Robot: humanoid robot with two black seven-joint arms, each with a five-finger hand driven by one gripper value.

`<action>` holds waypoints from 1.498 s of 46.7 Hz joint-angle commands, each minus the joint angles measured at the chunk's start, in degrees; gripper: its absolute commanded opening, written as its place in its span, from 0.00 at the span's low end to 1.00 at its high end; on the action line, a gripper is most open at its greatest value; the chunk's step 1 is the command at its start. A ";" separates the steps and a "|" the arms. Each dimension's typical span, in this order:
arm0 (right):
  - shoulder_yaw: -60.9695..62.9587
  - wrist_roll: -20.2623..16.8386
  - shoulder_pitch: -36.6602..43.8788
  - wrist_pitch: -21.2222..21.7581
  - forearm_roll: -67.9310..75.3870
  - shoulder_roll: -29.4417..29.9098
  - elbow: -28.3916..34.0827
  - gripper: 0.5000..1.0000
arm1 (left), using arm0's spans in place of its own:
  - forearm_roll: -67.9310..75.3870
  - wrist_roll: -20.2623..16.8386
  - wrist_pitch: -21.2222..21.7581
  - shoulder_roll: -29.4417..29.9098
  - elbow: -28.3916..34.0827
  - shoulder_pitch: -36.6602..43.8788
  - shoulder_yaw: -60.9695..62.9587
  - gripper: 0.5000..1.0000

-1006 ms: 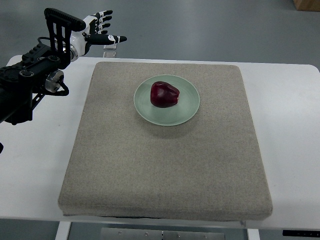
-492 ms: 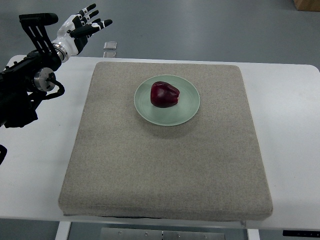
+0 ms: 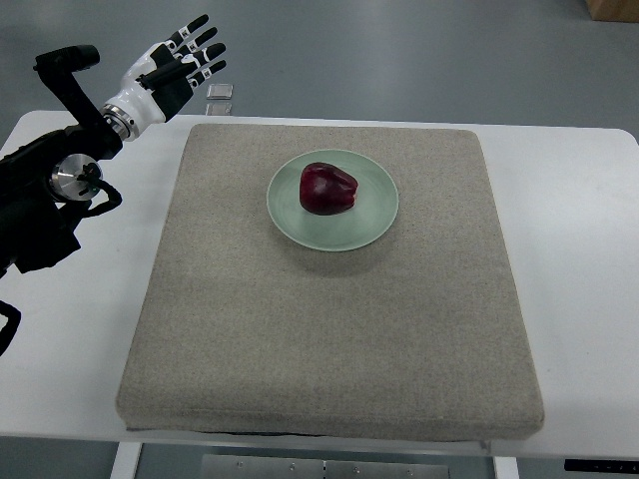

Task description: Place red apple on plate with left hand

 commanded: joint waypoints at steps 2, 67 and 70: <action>0.00 -0.01 0.00 0.00 0.01 0.00 0.00 0.86 | -5.38 0.16 3.43 -0.62 0.27 0.21 -1.07 0.98; 0.09 -0.01 0.09 0.88 -0.07 0.00 4.92 0.86 | -14.70 -0.01 8.80 -2.73 0.27 0.48 -1.86 0.99; -0.09 -0.01 -0.09 0.97 -0.25 0.00 5.27 0.86 | -14.70 -0.01 8.80 -2.73 0.27 0.56 -1.87 0.98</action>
